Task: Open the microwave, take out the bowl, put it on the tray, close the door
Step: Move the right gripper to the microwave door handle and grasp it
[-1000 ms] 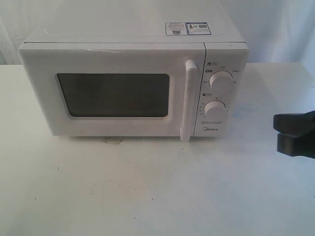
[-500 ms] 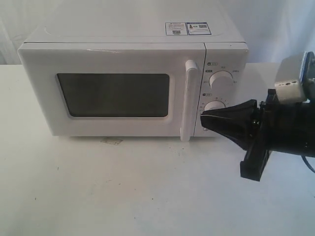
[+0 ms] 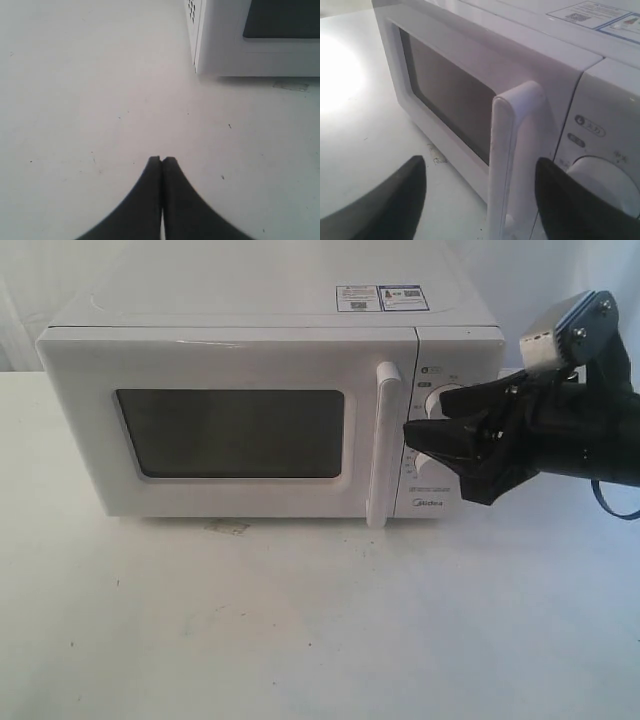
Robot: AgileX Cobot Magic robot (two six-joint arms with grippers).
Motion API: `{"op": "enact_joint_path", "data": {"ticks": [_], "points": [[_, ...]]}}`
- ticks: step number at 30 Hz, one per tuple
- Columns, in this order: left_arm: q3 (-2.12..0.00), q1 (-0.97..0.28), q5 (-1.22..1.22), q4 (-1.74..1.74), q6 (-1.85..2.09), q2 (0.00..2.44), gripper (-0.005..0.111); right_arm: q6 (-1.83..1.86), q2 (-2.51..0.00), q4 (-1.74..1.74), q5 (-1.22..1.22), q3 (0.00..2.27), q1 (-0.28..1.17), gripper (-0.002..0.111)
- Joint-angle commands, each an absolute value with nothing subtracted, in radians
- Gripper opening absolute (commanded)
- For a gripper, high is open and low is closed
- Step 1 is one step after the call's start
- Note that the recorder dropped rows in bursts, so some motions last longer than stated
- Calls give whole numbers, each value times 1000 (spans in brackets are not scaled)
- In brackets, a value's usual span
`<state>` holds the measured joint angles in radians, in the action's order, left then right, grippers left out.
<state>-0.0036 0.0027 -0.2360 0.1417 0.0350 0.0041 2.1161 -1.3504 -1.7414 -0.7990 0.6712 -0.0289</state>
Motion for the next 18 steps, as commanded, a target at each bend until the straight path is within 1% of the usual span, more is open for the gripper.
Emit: {"op": "enact_joint_path", "data": {"ticks": [1, 8, 18], "points": [[0, -2, -232, 148, 30, 0, 0, 2144, -1357, -1744, -806, 680, -31, 60], [0, -2, -232, 148, 30, 0, 0, 2144, -1440, -1744, -892, 730, -31, 55], [0, -2, -232, 148, 30, 0, 0, 2144, -1581, -1744, -921, 805, -31, 55]]}}
